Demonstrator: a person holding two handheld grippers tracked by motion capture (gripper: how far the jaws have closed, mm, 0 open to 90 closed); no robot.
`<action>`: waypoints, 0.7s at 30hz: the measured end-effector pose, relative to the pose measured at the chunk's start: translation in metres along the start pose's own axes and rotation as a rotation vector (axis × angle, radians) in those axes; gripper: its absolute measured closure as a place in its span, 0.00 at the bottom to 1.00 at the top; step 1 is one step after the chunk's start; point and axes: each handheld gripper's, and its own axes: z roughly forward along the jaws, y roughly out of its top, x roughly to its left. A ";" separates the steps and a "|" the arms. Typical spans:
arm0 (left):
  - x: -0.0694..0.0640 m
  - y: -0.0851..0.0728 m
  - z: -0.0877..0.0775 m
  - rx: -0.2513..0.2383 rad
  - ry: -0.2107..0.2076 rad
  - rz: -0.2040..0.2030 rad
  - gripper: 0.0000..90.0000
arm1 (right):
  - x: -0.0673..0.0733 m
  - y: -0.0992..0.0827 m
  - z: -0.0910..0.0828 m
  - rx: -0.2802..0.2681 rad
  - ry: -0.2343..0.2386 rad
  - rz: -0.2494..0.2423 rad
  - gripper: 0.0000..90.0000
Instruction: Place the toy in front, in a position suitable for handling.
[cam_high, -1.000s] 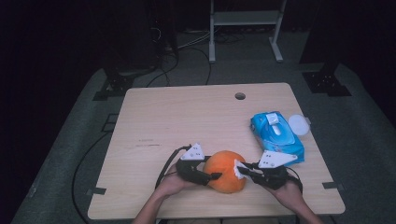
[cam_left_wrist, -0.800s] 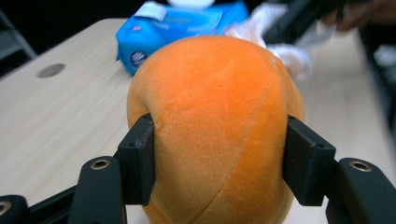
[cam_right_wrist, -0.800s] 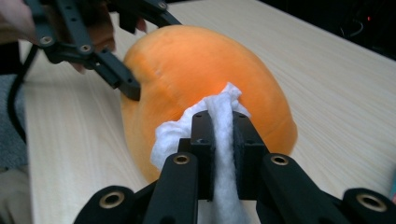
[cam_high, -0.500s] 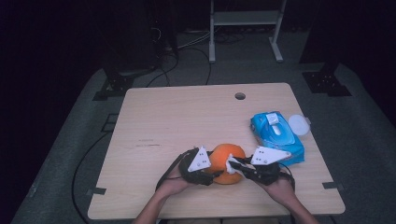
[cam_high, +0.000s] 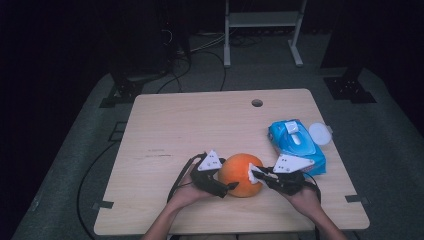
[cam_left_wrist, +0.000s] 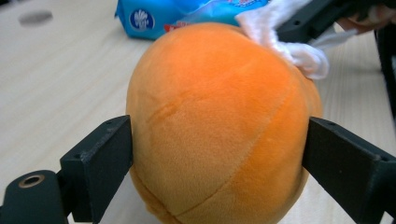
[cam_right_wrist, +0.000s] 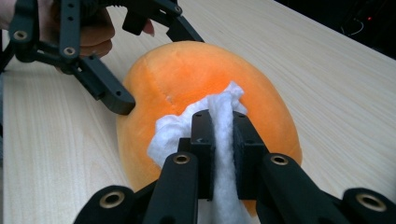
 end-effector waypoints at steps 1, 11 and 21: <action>0.001 0.000 -0.001 0.000 -0.002 -0.007 0.14 | 0.001 0.001 0.000 -0.001 -0.003 -0.005 0.90; -0.025 0.007 -0.003 0.015 0.044 0.236 0.32 | 0.022 0.036 0.004 -0.049 0.000 -0.101 0.89; -0.007 0.006 0.004 -0.020 -0.060 -0.014 0.16 | 0.008 0.011 -0.009 -0.030 -0.007 -0.053 0.90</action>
